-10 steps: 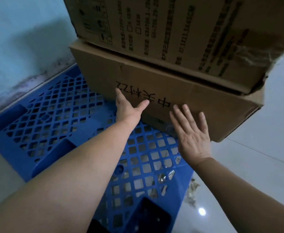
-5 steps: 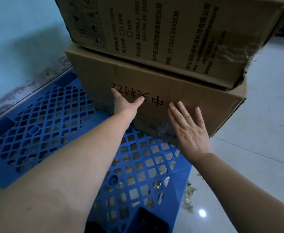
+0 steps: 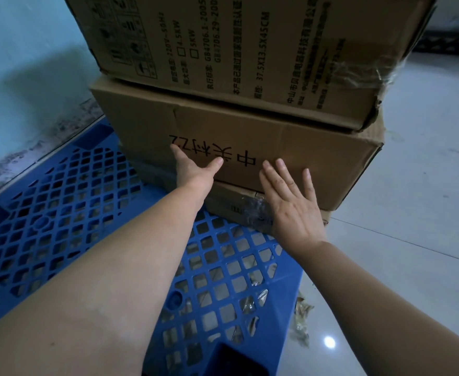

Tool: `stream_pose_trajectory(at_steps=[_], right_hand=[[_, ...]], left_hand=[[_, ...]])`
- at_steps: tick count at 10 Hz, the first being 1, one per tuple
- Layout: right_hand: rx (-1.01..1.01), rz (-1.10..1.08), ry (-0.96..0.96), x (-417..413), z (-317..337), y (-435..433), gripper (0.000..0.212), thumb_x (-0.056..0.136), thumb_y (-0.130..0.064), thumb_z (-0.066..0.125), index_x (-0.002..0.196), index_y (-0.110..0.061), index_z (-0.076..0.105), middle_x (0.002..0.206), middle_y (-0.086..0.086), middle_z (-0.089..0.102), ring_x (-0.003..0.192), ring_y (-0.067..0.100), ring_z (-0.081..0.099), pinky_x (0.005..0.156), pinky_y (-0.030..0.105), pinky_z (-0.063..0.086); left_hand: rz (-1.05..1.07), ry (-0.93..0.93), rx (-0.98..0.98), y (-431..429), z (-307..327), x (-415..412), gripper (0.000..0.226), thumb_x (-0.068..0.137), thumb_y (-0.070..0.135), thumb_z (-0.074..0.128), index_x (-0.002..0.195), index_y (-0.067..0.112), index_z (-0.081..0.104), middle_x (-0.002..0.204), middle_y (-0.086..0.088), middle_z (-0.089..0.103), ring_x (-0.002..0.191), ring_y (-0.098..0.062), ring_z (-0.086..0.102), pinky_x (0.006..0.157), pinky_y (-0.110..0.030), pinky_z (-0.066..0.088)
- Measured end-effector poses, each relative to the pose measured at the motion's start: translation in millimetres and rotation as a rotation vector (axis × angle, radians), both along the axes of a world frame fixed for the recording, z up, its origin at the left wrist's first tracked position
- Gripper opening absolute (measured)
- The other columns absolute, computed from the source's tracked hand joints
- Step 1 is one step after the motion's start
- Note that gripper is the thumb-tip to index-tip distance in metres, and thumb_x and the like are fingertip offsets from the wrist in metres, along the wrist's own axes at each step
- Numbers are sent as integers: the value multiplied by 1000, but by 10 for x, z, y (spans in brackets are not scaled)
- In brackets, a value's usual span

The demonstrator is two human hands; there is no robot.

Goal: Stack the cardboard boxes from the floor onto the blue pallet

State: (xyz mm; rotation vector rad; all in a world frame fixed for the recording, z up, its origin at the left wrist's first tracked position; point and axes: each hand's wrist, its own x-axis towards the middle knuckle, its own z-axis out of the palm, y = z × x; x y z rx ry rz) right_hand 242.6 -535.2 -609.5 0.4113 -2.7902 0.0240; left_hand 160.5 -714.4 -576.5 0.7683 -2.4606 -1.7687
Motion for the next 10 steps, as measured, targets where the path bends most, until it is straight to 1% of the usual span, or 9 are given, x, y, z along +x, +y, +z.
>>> stream_pose_trajectory(at_steps=[1, 2, 3, 4, 5, 6, 7, 8, 10], right_hand=[[-214, -56, 151, 45, 13, 41, 56, 69, -2, 54, 122, -16, 63, 123, 8, 60, 119, 31, 54, 98, 49, 40], [-448, -342, 37, 174, -52, 173, 31, 71, 3, 59, 92, -20, 61, 93, 1, 55, 96, 28, 54, 83, 39, 40], [-708, -732, -142, 294, -165, 410, 35, 77, -1, 53, 108, -18, 52, 112, 5, 50, 111, 29, 47, 91, 39, 34], [-1033, -793, -222, 292, -158, 547, 67, 85, -5, 56, 144, -15, 26, 147, 6, 34, 126, 32, 44, 100, 38, 36], [-1102, -599, -275, 270, -141, 501, 74, 92, -9, 51, 152, -26, 12, 143, 4, 47, 112, 28, 57, 84, 33, 45], [-1133, -559, -205, 307, -80, 445, 69, 88, -2, 44, 148, -31, 23, 126, -7, 55, 91, 25, 59, 70, 30, 42], [-1153, -549, -196, 353, -60, 385, 77, 82, 2, 46, 149, -28, 23, 135, -7, 50, 104, 29, 60, 79, 34, 49], [-1116, -573, -196, 344, -88, 348, 81, 78, 1, 48, 150, -25, 21, 142, -1, 48, 110, 32, 58, 88, 39, 50], [-1103, -658, -224, 347, -26, 355, 84, 78, 1, 51, 149, -29, 19, 139, 1, 51, 108, 30, 60, 87, 41, 52]], left_hand=[[3, -11, -12, -11, 33, 37, 99, 92, 27, 65, 153, 30, -14, 163, -1, 11, 146, -24, 24, 115, -41, 25], [3, -78, -13, 44, 38, 94, 92, 96, 22, 58, 153, 30, -15, 161, -4, 20, 137, -28, 41, 111, -42, 35], [-47, -172, -17, 191, 21, 228, 89, 98, 16, 54, 153, 31, -14, 155, -10, 32, 114, -31, 59, 99, -42, 50], [-134, -185, -47, 317, 11, 311, 87, 99, 8, 49, 153, 32, -14, 155, -8, 31, 76, -20, 57, 72, -33, 54], [-153, -170, -70, 398, 50, 324, 86, 99, 5, 47, 153, 32, -14, 156, -8, 29, 60, -12, 45, 67, -29, 50], [-172, -150, -80, 439, 86, 349, 87, 98, 5, 48, 154, 30, -13, 155, -9, 31, 60, -11, 44, 68, -29, 51], [-172, -150, -71, 454, 106, 377, 86, 98, 6, 49, 154, 30, -12, 152, -11, 34, 60, -12, 43, 76, -32, 52], [-179, -162, -70, 464, 104, 373, 88, 98, 7, 50, 153, 32, -14, 152, -12, 35, 60, -13, 44, 62, -28, 47], [-193, -170, -111, 472, 172, 418, 88, 98, 7, 50, 153, 28, -14, 148, -13, 40, 60, -12, 39, 72, -31, 49]])
